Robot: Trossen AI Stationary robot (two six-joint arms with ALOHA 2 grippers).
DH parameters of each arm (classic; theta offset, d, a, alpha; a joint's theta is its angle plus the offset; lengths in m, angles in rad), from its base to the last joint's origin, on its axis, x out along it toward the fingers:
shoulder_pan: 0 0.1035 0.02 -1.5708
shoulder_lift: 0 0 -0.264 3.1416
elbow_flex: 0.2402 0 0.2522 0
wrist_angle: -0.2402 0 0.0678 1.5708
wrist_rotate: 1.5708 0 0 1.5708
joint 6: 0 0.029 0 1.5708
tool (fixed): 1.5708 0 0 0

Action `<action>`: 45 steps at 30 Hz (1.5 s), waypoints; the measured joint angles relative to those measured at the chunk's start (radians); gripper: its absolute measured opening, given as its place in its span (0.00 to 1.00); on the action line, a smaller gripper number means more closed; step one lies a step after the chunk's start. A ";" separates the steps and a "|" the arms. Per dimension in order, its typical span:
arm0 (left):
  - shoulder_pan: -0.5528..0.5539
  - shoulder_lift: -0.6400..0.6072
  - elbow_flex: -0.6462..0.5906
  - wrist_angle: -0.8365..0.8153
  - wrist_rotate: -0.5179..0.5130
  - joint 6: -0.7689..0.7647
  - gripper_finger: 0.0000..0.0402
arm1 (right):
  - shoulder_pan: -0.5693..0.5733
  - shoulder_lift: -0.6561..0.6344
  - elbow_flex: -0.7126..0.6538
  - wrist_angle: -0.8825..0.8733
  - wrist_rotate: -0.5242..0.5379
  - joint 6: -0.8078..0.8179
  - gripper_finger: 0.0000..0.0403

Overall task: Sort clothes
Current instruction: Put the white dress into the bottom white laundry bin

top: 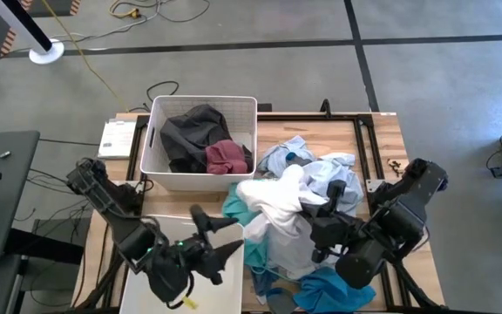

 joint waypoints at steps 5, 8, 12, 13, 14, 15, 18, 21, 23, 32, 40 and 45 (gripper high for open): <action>0.057 0.000 0.000 0.183 0.122 0.155 0.67 | -0.002 0.000 0.020 0.020 -0.003 -0.033 0.00; 0.114 0.000 0.000 0.201 0.194 0.153 0.67 | -0.002 0.000 0.020 0.039 -0.011 -0.060 0.00; 0.198 0.000 -0.003 0.200 0.240 0.147 0.68 | -0.001 0.000 0.020 0.098 -0.047 -0.112 0.00; 0.216 0.000 -0.004 0.202 0.262 0.149 0.69 | -0.001 0.000 0.020 0.109 -0.051 -0.126 0.00; 0.233 0.000 -0.004 0.203 0.293 0.147 0.69 | -0.001 0.000 0.020 0.121 -0.054 -0.142 0.00; 0.251 0.000 -0.005 0.204 0.335 0.136 0.70 | 0.001 0.000 0.020 0.134 -0.055 -0.158 0.00; 0.300 0.000 -0.005 0.220 0.431 0.096 0.75 | 0.006 0.000 0.020 0.172 -0.056 -0.216 0.00; 0.354 0.006 -0.005 0.235 0.539 0.052 0.81 | 0.010 0.000 0.020 0.228 -0.082 -0.277 0.00; 0.383 0.009 -0.005 0.239 0.691 0.027 0.85 | 0.012 0.000 0.020 0.261 -0.092 -0.318 0.00; 0.493 0.079 -0.005 0.327 1.183 -0.072 0.88 | 0.011 0.000 0.020 0.359 -0.144 -0.450 0.00; 0.499 0.112 -0.006 0.438 1.323 -0.038 0.66 | 0.010 0.000 0.020 0.359 -0.163 -0.433 0.00; 0.495 0.114 -0.006 0.433 1.335 0.002 0.28 | 0.010 0.000 0.020 0.353 -0.163 -0.420 0.04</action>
